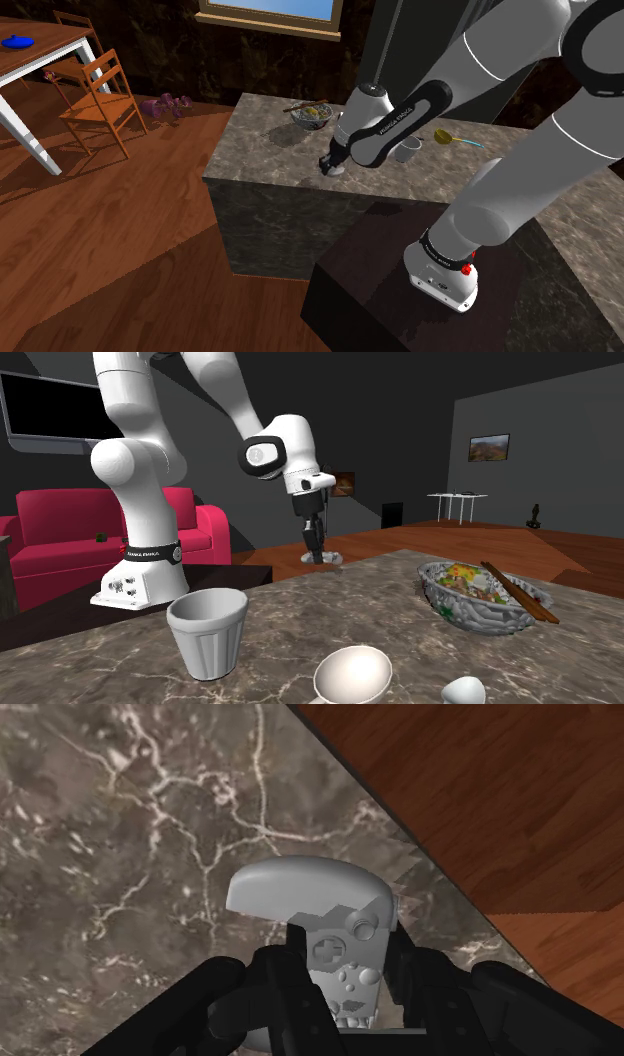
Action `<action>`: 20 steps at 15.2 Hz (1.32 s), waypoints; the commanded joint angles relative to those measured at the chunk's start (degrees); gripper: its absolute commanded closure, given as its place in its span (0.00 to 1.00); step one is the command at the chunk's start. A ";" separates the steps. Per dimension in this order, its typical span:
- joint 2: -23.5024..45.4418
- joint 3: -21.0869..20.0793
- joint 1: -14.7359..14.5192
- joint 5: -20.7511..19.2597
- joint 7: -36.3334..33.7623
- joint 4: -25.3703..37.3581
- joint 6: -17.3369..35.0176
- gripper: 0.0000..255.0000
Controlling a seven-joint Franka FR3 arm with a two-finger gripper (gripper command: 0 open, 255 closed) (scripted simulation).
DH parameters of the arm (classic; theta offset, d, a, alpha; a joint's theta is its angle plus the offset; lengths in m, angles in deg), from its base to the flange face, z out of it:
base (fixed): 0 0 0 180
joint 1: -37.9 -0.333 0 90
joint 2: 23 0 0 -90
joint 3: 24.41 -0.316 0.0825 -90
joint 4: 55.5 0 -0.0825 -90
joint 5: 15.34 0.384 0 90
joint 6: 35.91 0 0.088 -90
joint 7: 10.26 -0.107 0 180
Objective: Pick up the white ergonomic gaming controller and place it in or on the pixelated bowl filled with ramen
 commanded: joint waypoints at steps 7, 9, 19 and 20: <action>-7.76 0.25 -0.46 0.80 0.65 0.82 -8.61 1.00; -9.48 0.29 -0.53 0.91 0.75 1.23 -10.75 1.00; -16.79 0.43 -0.74 1.24 1.06 4.27 -21.09 1.00; -17.40 0.43 -0.75 1.26 1.09 4.66 -22.09 1.00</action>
